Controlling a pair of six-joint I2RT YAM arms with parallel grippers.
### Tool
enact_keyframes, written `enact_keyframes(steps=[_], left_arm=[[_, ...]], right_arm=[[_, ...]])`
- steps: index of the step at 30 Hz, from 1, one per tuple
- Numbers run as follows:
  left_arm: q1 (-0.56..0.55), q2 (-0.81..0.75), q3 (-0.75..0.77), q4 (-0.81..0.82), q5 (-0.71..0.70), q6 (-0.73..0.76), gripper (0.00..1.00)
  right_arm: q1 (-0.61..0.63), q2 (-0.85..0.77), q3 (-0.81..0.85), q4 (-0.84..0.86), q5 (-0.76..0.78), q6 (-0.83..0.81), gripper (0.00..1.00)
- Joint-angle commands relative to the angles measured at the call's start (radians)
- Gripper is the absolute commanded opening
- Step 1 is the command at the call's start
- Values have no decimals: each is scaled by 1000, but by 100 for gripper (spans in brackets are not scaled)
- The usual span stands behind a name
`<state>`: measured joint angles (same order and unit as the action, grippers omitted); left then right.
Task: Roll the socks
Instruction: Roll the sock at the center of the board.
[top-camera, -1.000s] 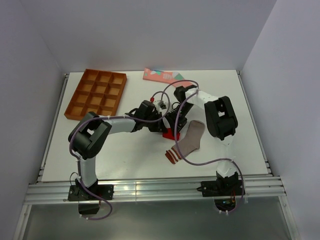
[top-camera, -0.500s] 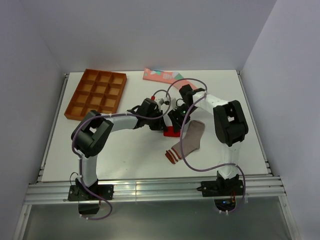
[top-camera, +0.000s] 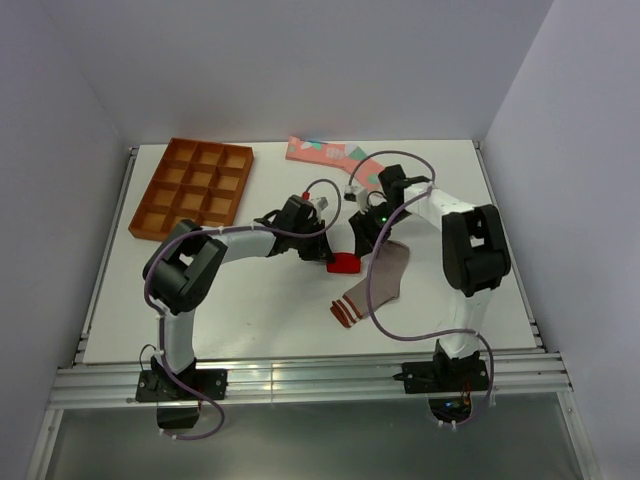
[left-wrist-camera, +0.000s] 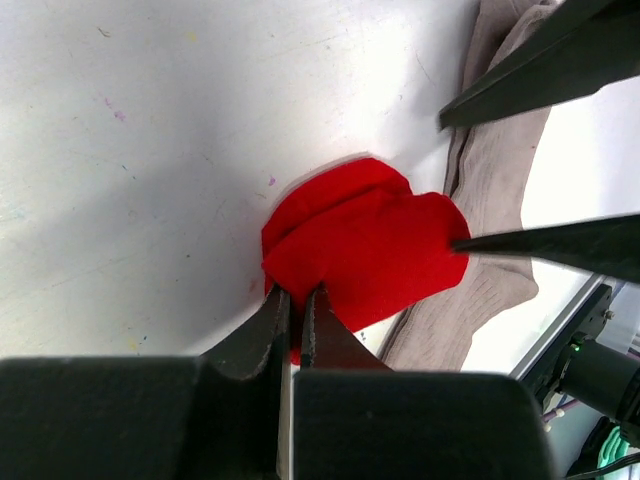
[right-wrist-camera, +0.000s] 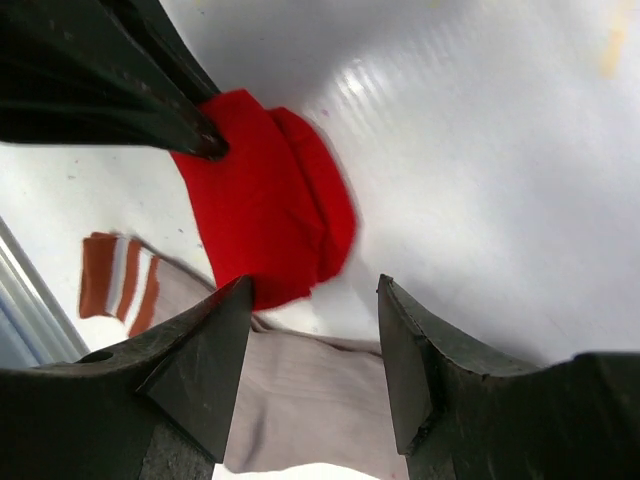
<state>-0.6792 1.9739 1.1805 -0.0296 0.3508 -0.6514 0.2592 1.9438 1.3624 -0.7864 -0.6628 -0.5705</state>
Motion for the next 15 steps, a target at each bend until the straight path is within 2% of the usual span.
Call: enact_keyframes(steps=[1,6,10,15], left_arm=[[4,62,-18,-181,-70,39,0],[4,74,11,-223,-64,48,0],[4,86,56,-257,-47,61,0],[6,106,103,-311,-35,78,0]], right_arm=[[-61,-136,-66,87,-34,-48,60],[-100,-313,-238,254,-17,-127,60],[-89,-485,-400,346,9,-233,60],[-49,-600,-522,436,46,-336,63]])
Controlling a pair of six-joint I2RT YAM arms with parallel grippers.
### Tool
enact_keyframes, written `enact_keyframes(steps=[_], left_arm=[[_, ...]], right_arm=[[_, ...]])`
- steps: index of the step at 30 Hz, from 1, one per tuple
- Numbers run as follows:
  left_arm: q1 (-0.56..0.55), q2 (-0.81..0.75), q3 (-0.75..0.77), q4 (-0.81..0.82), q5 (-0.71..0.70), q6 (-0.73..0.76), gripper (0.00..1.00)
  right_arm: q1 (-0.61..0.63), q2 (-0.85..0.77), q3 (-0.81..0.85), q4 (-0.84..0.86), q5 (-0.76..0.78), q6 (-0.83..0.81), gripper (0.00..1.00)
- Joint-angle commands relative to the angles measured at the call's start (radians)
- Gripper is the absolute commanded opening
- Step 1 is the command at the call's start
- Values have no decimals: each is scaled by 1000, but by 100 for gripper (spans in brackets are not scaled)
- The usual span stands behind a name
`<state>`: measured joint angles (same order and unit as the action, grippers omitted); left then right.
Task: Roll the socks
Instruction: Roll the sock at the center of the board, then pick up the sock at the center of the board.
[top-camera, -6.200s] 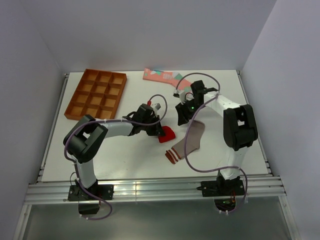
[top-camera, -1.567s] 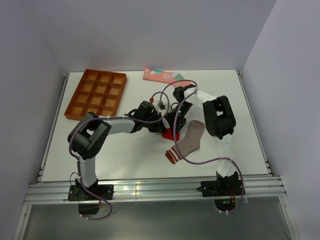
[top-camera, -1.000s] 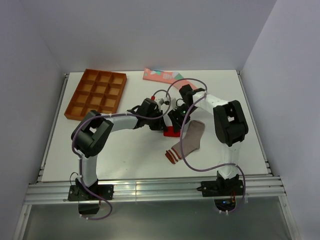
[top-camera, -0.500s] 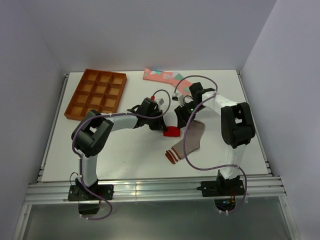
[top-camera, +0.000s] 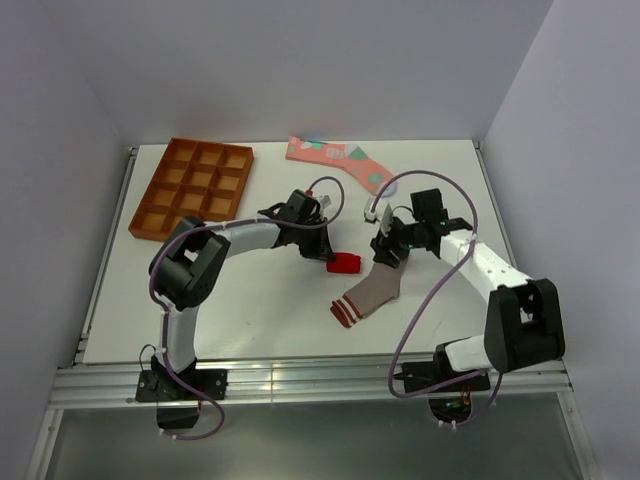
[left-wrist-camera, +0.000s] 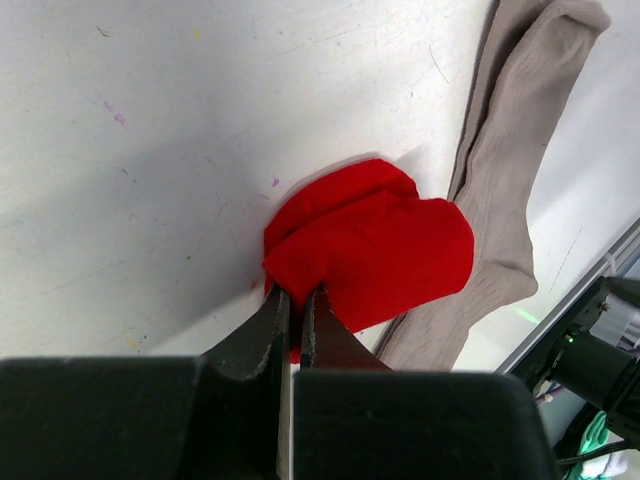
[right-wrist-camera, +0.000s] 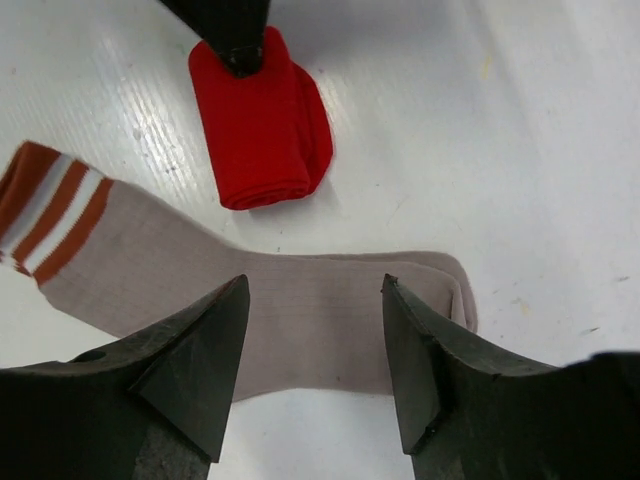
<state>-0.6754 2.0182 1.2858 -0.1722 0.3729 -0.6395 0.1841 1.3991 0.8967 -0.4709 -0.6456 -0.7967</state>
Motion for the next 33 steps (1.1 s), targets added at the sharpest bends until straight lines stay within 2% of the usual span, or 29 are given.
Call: enact_keyframes(steps=[1,8,16,33], left_arm=[[4,65,12,-187,-57,70,1],[5,80,50,-225,-51,84,0],[10,93,69,-248,-28,93,0],[27,140,132,-288,27,126,0]], right_arm=[[37,-75,-83,135,47,-142,65],[158,-45,-134,238,182,-205,65],[273,-29,-156,299,238,-229,68],[397,107,-150,321,372,-279,68]])
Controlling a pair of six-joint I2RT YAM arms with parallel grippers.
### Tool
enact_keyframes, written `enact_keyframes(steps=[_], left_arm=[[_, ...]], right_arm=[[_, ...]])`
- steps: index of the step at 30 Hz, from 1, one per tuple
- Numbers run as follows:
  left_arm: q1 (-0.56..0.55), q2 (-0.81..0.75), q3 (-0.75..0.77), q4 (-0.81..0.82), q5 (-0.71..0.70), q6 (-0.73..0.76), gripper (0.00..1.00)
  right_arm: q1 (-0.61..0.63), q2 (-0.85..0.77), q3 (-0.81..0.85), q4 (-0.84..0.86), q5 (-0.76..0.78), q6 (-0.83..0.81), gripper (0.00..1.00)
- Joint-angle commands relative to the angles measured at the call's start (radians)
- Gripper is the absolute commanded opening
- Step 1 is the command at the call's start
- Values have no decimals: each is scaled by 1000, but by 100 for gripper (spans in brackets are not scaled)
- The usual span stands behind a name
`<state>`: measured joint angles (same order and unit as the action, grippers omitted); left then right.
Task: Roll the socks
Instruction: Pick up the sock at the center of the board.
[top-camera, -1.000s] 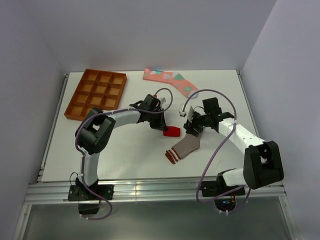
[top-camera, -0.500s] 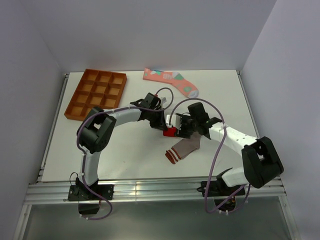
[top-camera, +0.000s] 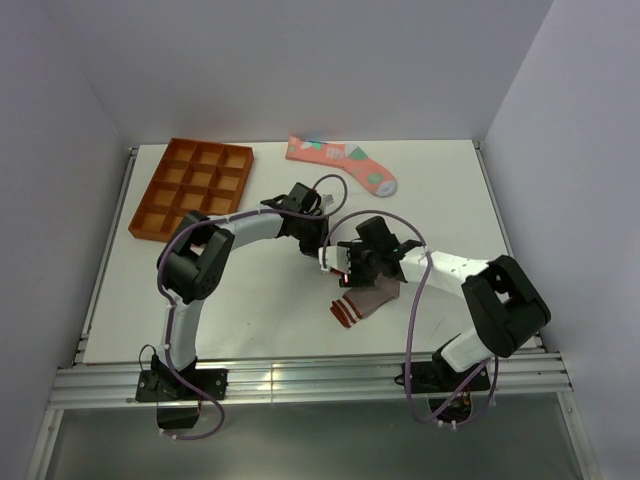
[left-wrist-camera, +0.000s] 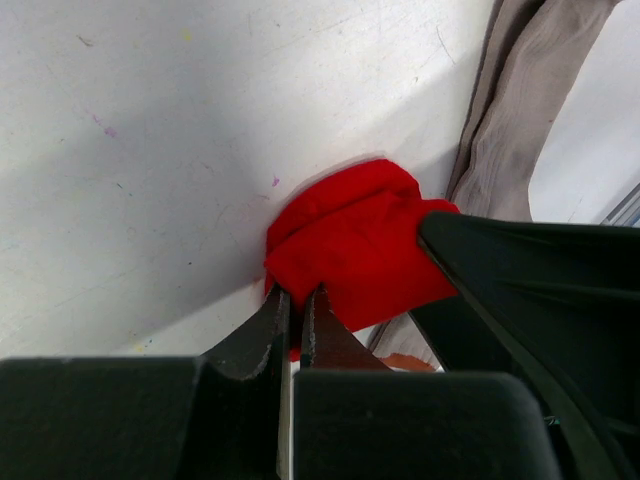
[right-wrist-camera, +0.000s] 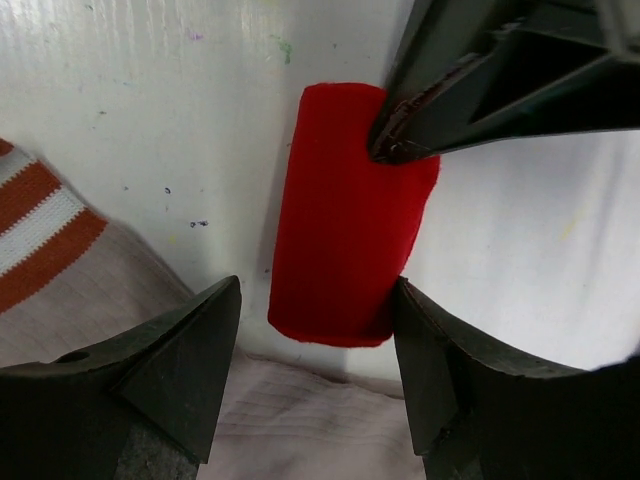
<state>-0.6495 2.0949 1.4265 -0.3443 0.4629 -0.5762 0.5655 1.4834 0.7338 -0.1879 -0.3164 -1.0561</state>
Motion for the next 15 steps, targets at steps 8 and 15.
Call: enact_keyframes(steps=[8,15], left_arm=[[14,68,6,-139,-40,79,0],[36,76,22,-144,32,73,1]], right_arm=[[36,98,32,73,123,-12,63],[42,158,61,74,161,11,37]])
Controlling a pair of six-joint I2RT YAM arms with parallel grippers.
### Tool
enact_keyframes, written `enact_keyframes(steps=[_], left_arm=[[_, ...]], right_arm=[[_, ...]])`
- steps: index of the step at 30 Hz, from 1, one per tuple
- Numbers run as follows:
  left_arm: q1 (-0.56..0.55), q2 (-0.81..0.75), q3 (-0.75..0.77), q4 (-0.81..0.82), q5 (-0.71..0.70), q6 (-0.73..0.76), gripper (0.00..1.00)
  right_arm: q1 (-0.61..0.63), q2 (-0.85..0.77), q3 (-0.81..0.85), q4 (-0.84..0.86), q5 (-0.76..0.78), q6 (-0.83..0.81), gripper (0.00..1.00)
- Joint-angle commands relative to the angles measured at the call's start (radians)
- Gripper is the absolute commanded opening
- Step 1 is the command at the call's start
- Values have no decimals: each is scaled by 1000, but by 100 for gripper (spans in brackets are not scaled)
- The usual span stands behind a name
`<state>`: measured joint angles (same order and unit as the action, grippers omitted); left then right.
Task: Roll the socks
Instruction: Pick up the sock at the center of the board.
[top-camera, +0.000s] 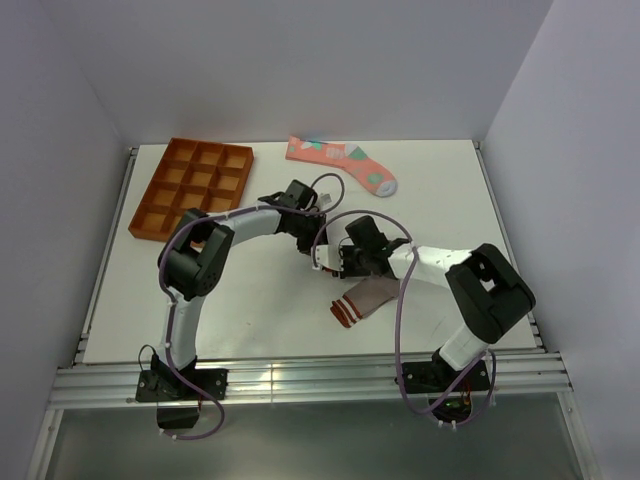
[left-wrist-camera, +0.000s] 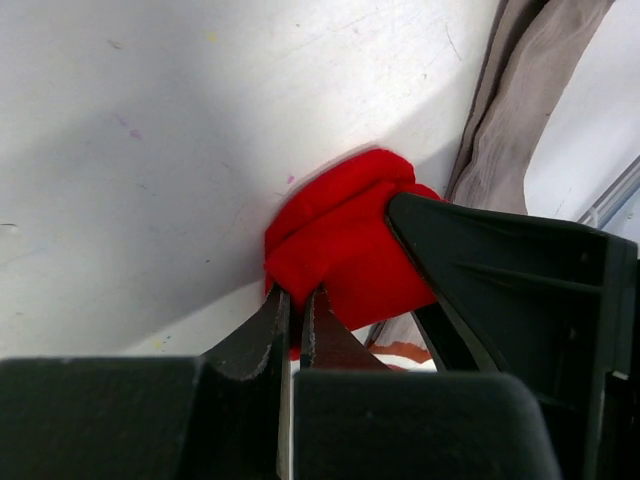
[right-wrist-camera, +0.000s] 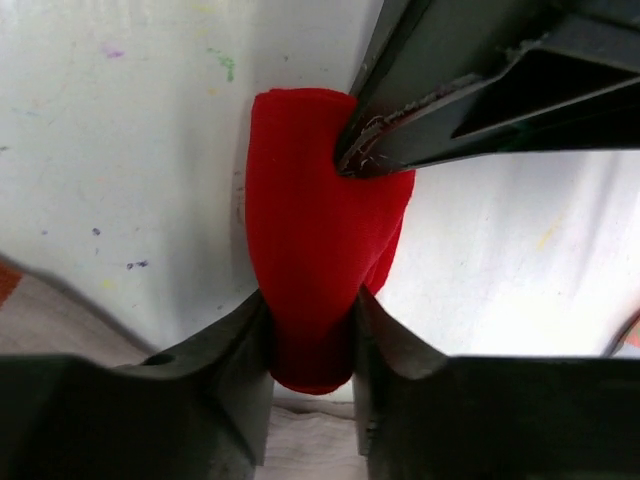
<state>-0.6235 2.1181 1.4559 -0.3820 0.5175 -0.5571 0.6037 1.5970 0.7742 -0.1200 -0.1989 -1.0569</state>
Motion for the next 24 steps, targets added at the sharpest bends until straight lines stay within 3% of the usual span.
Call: enact_keyframes(steps=[1,6,12,19,24], left_arm=[[14,51,-14,-94,-10,49,1],[44,46,-5,-86,33,13,6],[83,-105,-141,104,24,-196,27],[99,-352,-438,383,-40,-531,46],[58,-484,-629,659,-163,-789,48]], right_arm=[[4,47,22,2,47,15,35],[4,70,49,-32,53,40,21],[5,63,70,-60,59,78,6],[5,63,73,-53,70,110,3],[5,50,88,-61,49,141,1]])
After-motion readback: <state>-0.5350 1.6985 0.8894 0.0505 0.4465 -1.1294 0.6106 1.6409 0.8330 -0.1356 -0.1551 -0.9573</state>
